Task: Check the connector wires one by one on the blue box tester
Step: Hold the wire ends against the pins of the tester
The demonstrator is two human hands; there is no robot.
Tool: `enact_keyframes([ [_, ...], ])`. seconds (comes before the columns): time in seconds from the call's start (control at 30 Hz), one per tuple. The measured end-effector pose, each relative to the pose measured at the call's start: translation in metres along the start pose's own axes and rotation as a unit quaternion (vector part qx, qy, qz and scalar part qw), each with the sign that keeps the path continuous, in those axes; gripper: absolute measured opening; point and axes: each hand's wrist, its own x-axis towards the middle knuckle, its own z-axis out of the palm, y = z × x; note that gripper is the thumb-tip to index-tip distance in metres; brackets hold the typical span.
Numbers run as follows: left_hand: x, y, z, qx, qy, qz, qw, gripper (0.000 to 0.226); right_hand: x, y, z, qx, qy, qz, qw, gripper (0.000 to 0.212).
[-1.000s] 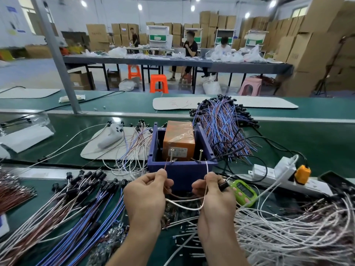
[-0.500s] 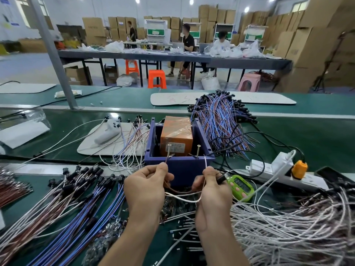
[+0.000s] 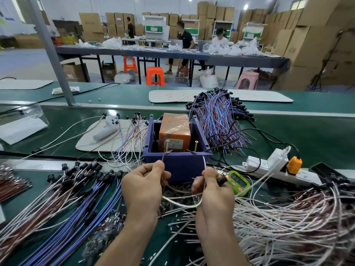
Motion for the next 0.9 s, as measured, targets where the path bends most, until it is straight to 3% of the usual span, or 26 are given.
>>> enact_keyframes([
  [0.23, -0.024, 0.003, -0.012, -0.039, -0.095, -0.066, 0.992, 0.030, -0.020, -0.005, -0.008, -0.132, -0.115, -0.018, 0.984, 0.029],
  [0.37, -0.036, 0.005, -0.016, -0.082, -0.100, -0.102, 0.986, 0.028, -0.026, -0.021, -0.021, -0.302, -0.138, -0.085, 0.940, 0.038],
  [0.47, -0.037, 0.003, -0.025, -0.068, -0.088, -0.126, 0.986, 0.010, -0.028, -0.051, -0.040, -0.492, -0.096, -0.177, 0.847, 0.042],
  [0.53, -0.035, 0.002, -0.033, -0.034, -0.042, -0.131, 0.990, 0.018, -0.033, -0.074, -0.053, -0.618, -0.048, -0.238, 0.747, 0.053],
  [0.6, -0.041, 0.015, -0.039, -0.003, 0.009, -0.067, 0.998, 0.025, -0.036, -0.096, -0.063, -0.660, 0.001, -0.292, 0.692, 0.059],
  [0.67, -0.054, 0.034, -0.037, 0.016, -0.021, 0.056, 0.998, 0.019, -0.037, -0.116, -0.070, -0.646, 0.003, -0.285, 0.708, 0.064],
  [0.73, -0.068, 0.051, -0.025, 0.079, -0.157, 0.134, 0.975, 0.025, -0.036, -0.129, -0.071, -0.601, -0.040, -0.258, 0.755, 0.069],
  [0.83, -0.091, 0.058, 0.012, 0.180, -0.366, 0.141, 0.902, 0.050, -0.031, -0.140, -0.066, -0.484, -0.058, -0.258, 0.834, 0.060],
  [0.9, -0.101, 0.053, 0.035, 0.186, -0.432, 0.104, 0.876, 0.044, -0.026, -0.145, -0.066, -0.347, -0.085, -0.196, 0.913, 0.051],
])
